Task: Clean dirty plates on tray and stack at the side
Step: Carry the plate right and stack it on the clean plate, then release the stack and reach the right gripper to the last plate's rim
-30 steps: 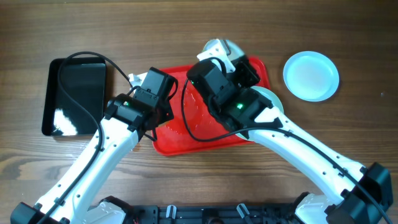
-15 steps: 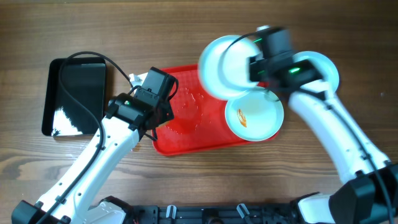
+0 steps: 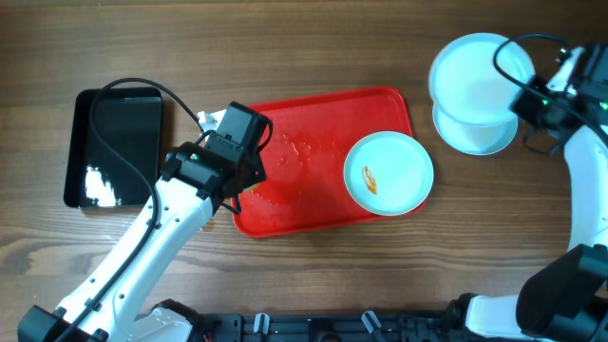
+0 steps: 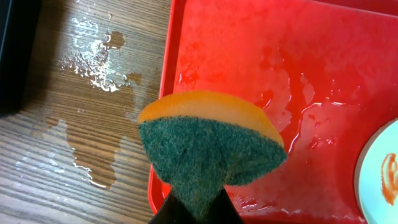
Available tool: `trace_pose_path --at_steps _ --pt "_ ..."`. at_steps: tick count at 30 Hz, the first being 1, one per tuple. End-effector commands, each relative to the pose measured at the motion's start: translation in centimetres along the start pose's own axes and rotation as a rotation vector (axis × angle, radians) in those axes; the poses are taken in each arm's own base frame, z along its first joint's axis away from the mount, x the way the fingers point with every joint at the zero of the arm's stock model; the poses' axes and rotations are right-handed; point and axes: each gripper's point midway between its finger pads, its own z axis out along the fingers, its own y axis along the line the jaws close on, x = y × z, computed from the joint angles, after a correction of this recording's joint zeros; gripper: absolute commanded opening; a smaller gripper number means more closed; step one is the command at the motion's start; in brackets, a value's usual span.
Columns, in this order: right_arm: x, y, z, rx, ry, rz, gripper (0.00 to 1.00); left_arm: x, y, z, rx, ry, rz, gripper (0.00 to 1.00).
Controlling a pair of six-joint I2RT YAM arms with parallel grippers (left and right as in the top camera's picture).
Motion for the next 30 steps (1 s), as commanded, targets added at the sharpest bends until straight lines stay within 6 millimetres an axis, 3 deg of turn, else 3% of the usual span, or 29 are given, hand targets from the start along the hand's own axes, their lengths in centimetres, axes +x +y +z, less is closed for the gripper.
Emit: trace_pose_path --at_steps 1,7,11,15,19,22,25,30 --pt "1.1 -0.8 1.7 -0.013 -0.009 0.053 0.04 0.2 0.1 0.3 -0.007 0.008 -0.011 0.04" --pt "3.1 -1.9 6.0 -0.004 0.006 0.086 0.04 0.2 0.1 0.3 -0.007 0.008 -0.011 0.04" --pt "4.6 -4.2 9.2 0.101 0.048 0.087 0.05 0.2 0.1 0.3 -0.007 0.009 -0.010 0.04" --pt "5.7 -4.8 10.9 0.120 0.080 0.089 0.04 0.1 0.1 0.3 -0.006 0.008 -0.011 0.04" --pt "5.7 -5.3 11.0 0.145 0.077 0.090 0.11 0.1 0.1 0.3 -0.006 0.008 -0.011 0.04" --pt "5.4 -5.4 10.7 0.154 0.072 0.087 0.27 0.1 0.1 0.3 -0.006 0.008 -0.011 0.04" --pt "5.1 -5.3 10.0 0.152 0.067 0.089 0.20 0.1 0.1 0.3 -0.006 0.008 -0.011 0.04" --pt "2.7 -3.8 6.9 0.107 -0.018 0.085 0.29 0.1 0.1 0.3 -0.006 0.008 -0.011 0.04"
